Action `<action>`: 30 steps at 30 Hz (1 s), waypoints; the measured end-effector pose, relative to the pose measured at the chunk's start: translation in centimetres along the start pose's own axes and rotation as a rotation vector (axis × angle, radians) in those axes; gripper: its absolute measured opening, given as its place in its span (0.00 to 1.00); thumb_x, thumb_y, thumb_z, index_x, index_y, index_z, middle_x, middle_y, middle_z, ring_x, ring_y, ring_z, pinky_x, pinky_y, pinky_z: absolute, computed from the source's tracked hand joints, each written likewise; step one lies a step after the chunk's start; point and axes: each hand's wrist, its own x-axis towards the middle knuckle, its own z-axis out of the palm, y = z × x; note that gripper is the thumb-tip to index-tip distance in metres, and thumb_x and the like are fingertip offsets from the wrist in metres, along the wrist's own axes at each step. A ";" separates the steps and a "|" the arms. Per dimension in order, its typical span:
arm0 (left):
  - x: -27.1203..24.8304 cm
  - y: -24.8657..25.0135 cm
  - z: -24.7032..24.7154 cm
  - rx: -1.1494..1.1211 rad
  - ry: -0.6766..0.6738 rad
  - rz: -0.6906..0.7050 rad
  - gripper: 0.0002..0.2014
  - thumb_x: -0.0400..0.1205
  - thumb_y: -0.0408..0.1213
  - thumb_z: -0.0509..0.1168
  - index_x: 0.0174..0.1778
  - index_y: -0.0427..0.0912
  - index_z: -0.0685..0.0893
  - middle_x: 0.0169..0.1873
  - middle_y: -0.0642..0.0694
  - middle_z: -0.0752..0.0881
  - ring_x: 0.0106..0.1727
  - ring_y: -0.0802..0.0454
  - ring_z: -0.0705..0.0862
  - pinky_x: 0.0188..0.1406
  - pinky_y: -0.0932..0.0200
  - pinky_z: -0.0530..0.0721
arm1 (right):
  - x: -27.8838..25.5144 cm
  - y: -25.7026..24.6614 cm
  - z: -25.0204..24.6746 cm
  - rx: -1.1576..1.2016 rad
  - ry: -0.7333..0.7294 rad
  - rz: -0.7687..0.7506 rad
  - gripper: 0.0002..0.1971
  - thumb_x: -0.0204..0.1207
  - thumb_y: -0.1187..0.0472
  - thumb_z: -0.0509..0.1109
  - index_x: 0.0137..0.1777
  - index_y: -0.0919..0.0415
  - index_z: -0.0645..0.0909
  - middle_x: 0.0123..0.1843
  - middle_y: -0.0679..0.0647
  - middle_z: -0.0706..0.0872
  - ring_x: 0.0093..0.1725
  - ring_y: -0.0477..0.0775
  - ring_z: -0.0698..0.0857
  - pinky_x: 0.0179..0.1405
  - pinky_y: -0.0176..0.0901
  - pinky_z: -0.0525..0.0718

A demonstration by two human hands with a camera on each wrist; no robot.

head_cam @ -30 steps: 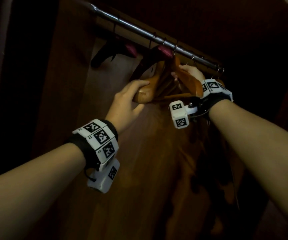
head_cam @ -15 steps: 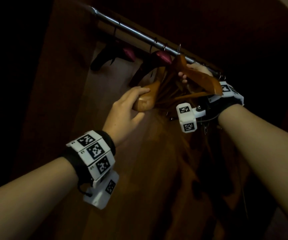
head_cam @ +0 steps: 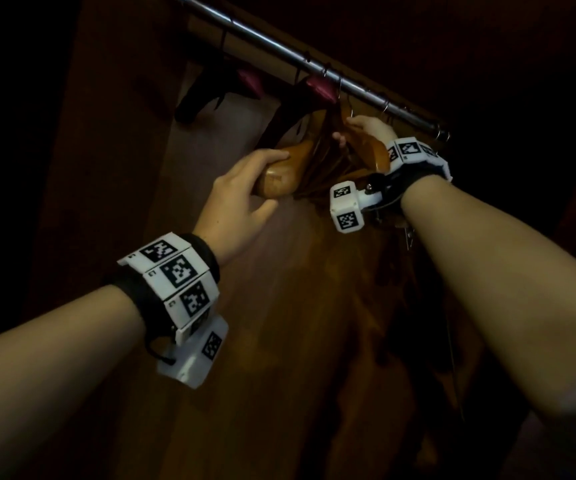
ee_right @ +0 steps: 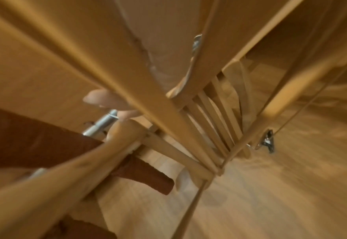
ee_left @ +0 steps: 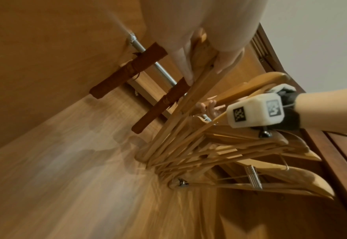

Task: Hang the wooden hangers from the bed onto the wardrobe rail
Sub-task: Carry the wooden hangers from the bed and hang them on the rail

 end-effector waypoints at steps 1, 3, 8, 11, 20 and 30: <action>0.0 0.0 0.0 -0.004 0.001 -0.001 0.27 0.73 0.24 0.66 0.69 0.44 0.76 0.61 0.53 0.77 0.58 0.66 0.74 0.54 0.84 0.67 | -0.3 0.1 0.0 -0.010 0.005 0.007 0.09 0.82 0.65 0.62 0.41 0.68 0.76 0.38 0.59 0.83 0.14 0.45 0.80 0.13 0.30 0.76; -0.1 0.0 0.1 -0.018 0.008 -0.002 0.27 0.73 0.23 0.66 0.69 0.44 0.76 0.61 0.53 0.78 0.59 0.62 0.75 0.55 0.81 0.69 | -0.4 0.4 0.0 -0.011 -0.001 0.009 0.09 0.82 0.64 0.62 0.42 0.68 0.78 0.35 0.58 0.85 0.15 0.45 0.81 0.14 0.29 0.75; -0.2 0.1 0.6 -0.011 0.028 0.001 0.28 0.72 0.23 0.66 0.69 0.43 0.76 0.66 0.46 0.79 0.65 0.59 0.76 0.63 0.76 0.71 | -0.6 1.7 0.0 -0.049 0.071 -0.009 0.16 0.77 0.56 0.67 0.59 0.65 0.82 0.51 0.60 0.87 0.43 0.56 0.86 0.55 0.51 0.86; -0.4 0.3 1.0 -0.018 0.048 0.004 0.27 0.71 0.23 0.66 0.68 0.40 0.77 0.66 0.42 0.80 0.67 0.52 0.77 0.65 0.75 0.70 | -3.6 2.0 -0.1 0.096 -0.031 0.038 0.07 0.81 0.61 0.63 0.44 0.65 0.78 0.37 0.57 0.82 0.35 0.52 0.82 0.42 0.45 0.86; -1.2 1.6 3.1 -0.122 0.116 -0.089 0.27 0.71 0.24 0.63 0.68 0.38 0.77 0.68 0.38 0.78 0.71 0.46 0.75 0.72 0.52 0.72 | -13.0 2.7 -3.5 0.177 -0.106 0.063 0.22 0.82 0.60 0.63 0.72 0.70 0.68 0.44 0.62 0.82 0.42 0.55 0.84 0.50 0.46 0.86; -7.9 15.2 11.2 -0.227 0.178 -0.328 0.22 0.76 0.32 0.63 0.67 0.41 0.74 0.74 0.41 0.67 0.74 0.44 0.64 0.69 0.64 0.59 | -24.7 0.2 -15.8 0.031 0.039 0.045 0.11 0.83 0.58 0.61 0.55 0.66 0.77 0.34 0.56 0.81 0.29 0.47 0.81 0.36 0.40 0.87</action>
